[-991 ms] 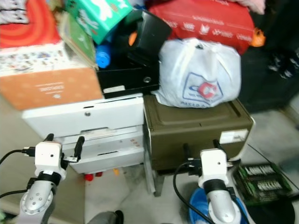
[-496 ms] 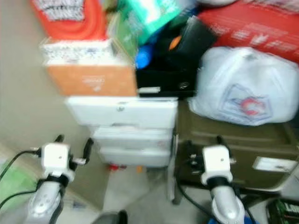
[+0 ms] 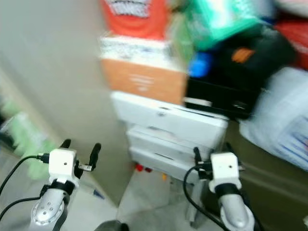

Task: Clean up the room

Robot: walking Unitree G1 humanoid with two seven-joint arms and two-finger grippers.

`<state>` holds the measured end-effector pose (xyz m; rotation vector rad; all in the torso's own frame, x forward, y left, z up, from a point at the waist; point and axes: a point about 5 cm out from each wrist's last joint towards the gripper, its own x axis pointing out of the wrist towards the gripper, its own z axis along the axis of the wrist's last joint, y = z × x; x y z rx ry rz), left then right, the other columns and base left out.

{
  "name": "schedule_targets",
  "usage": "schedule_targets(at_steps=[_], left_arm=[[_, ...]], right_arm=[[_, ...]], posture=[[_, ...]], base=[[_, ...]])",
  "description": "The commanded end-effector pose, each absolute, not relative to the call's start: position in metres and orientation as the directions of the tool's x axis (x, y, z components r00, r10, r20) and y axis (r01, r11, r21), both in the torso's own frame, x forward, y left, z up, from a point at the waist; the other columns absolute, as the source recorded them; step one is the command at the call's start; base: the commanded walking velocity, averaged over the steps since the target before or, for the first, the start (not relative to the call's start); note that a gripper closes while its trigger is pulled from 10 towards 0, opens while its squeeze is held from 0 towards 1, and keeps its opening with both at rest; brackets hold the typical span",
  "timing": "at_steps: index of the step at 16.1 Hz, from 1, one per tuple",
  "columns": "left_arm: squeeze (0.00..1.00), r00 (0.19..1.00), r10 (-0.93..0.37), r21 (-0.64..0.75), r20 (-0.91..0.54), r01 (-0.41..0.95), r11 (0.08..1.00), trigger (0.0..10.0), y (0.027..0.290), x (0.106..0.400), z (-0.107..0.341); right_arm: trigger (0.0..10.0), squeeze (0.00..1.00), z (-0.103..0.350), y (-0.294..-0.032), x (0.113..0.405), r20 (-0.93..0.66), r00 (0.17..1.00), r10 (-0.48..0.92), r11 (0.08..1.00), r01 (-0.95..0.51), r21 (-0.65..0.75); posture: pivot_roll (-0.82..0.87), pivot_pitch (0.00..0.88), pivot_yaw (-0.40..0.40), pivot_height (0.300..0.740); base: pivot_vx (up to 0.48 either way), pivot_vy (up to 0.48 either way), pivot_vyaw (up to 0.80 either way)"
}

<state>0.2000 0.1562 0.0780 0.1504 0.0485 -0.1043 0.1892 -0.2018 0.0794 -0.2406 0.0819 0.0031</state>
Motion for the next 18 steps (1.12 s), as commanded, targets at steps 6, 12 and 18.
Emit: schedule_targets(at_steps=[6, 12, 18], left_arm=[[0.00, 0.996, -0.051, 0.166, -0.069, 0.062, 0.984, 10.0, 0.164, 0.200, 0.075], [0.00, 0.998, -0.027, 0.189, -0.049, 0.035, 0.981, 10.0, 0.165, 0.206, 0.077], [0.00, 0.998, -0.009, 0.183, -0.055, 0.019, 0.983, 10.0, 0.164, 0.205, 0.075]], right_arm=[[10.0, 0.00, 0.082, -0.198, 0.195, -0.067, 0.998, 0.016, 0.972, -0.031, -0.232], [10.0, 0.00, 0.083, -0.196, 0.201, -0.052, 0.998, 0.026, 0.974, -0.037, -0.224], [10.0, 0.00, 0.081, -0.194, 0.199, -0.059, 0.997, 0.042, 0.975, -0.054, -0.218]], posture=[[-0.08, 0.046, 0.012, 0.740], [-0.08, 0.031, 0.017, 0.740], [-0.08, 0.035, 0.017, 0.740]], base=[[0.000, 0.000, 0.80], [0.000, 0.000, 0.80], [0.000, 0.000, 0.80]])
